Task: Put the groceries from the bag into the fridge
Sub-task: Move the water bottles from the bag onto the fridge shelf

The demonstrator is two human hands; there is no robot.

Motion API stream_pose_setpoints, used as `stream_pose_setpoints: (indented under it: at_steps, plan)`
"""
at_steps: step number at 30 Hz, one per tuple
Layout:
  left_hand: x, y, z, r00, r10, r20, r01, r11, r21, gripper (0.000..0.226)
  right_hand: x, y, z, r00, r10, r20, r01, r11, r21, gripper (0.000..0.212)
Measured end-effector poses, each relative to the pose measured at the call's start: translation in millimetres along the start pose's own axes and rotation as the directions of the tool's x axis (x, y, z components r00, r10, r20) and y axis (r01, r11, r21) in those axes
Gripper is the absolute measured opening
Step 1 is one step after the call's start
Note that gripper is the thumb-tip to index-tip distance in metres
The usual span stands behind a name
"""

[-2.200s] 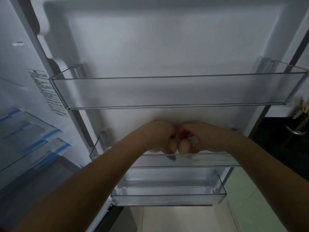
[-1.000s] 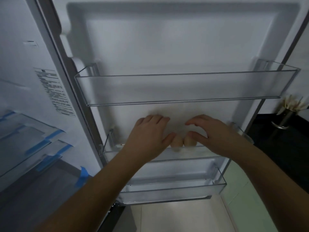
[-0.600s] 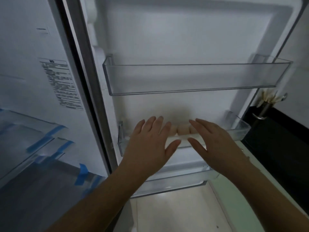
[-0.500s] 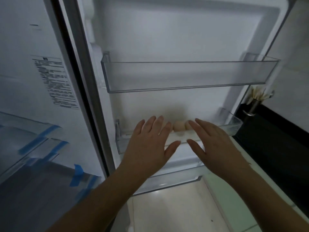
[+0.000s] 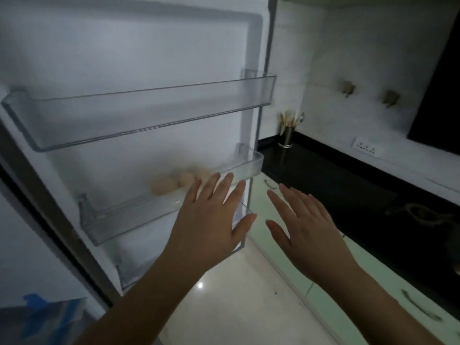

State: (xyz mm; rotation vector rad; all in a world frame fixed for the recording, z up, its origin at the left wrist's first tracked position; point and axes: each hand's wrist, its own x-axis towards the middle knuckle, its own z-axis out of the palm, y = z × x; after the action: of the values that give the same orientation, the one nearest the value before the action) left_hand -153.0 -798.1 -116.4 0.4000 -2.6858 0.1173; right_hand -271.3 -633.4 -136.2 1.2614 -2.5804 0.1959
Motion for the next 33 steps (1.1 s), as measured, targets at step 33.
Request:
stream_pose_setpoints:
  at_steps: [33]
  plan:
    - [-16.7, 494.6, -0.2, 0.548, 0.836, -0.036, -0.805, 0.515, -0.294, 0.069, -410.1, 245.5, -115.9, 0.532, 0.830, -0.170, -0.844, 0.501, -0.194, 0.062]
